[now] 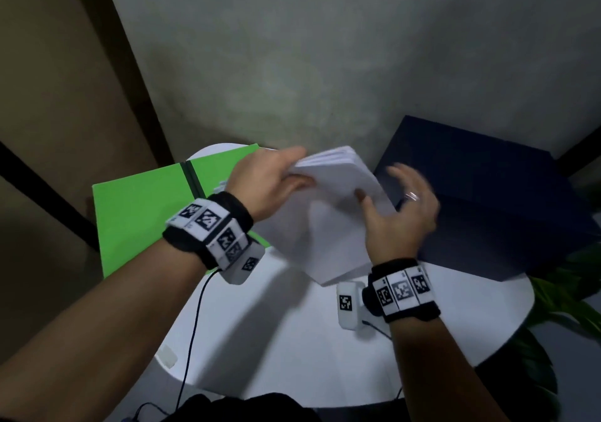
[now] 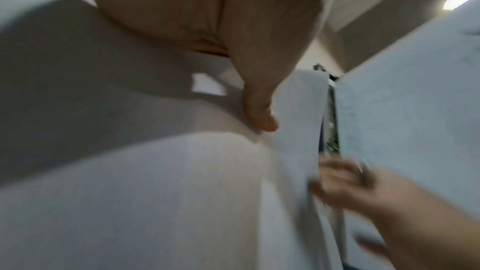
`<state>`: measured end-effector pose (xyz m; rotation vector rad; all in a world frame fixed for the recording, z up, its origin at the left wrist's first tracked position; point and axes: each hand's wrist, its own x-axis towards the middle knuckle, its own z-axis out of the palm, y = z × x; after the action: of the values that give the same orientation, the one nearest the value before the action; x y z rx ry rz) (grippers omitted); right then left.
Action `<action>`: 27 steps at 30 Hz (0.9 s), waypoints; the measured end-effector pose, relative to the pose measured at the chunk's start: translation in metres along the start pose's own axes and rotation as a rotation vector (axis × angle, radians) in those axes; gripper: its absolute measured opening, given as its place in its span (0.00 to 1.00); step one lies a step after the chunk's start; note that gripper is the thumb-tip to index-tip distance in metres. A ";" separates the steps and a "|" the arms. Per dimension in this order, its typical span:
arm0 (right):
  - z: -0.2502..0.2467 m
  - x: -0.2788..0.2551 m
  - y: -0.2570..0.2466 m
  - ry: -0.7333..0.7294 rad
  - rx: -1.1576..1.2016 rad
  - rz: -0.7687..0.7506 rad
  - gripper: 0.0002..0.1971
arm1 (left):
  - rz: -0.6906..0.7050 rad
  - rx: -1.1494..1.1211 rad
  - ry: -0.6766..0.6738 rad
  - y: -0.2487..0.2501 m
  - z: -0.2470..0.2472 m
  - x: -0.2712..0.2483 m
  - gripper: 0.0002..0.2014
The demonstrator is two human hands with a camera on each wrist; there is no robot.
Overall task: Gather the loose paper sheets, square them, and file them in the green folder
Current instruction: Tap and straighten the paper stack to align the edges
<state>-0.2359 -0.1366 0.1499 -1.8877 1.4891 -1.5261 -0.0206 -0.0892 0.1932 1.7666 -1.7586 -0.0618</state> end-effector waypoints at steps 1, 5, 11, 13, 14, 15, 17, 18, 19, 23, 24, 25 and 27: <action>-0.002 -0.007 0.013 0.100 -0.088 0.113 0.35 | -0.031 -0.118 0.042 -0.010 -0.005 -0.004 0.15; -0.008 -0.020 0.056 0.027 0.323 0.691 0.56 | -0.270 -0.712 0.077 -0.041 -0.015 -0.018 0.10; -0.019 -0.007 0.056 -0.173 0.534 0.731 0.19 | -0.413 -0.742 0.147 -0.067 0.010 -0.033 0.07; -0.025 -0.012 0.059 -0.103 0.532 0.681 0.14 | -0.432 -0.712 0.223 -0.064 0.024 -0.044 0.07; -0.028 -0.020 0.062 -0.087 0.523 0.673 0.14 | -0.451 -0.715 0.250 -0.061 0.031 -0.053 0.07; -0.031 -0.029 0.065 -0.082 0.502 0.668 0.15 | -0.470 -0.714 0.260 -0.060 0.039 -0.064 0.08; -0.035 -0.049 0.072 -0.105 0.432 0.663 0.19 | -0.511 -0.728 0.202 -0.065 0.052 -0.088 0.11; -0.037 -0.056 0.076 -0.133 0.399 0.646 0.19 | -0.536 -0.744 0.150 -0.070 0.059 -0.097 0.13; -0.037 -0.061 0.078 -0.160 0.359 0.621 0.17 | -0.553 -0.733 0.097 -0.075 0.065 -0.103 0.14; -0.040 -0.060 0.082 -0.203 0.283 0.606 0.11 | -0.510 -0.601 0.031 -0.078 0.066 -0.101 0.05; -0.041 -0.057 0.082 -0.207 0.267 0.583 0.10 | -0.486 -0.599 0.040 -0.077 0.064 -0.098 0.05; -0.042 -0.055 0.083 -0.203 0.254 0.553 0.10 | -0.465 -0.610 0.050 -0.077 0.061 -0.096 0.06; -0.044 -0.052 0.084 -0.195 0.244 0.475 0.12 | -0.419 -0.625 0.054 -0.080 0.058 -0.094 0.10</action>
<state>-0.3116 -0.1131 0.0767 -1.3743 1.4520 -1.2022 0.0142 -0.0340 0.0732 1.5978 -1.1270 -0.6564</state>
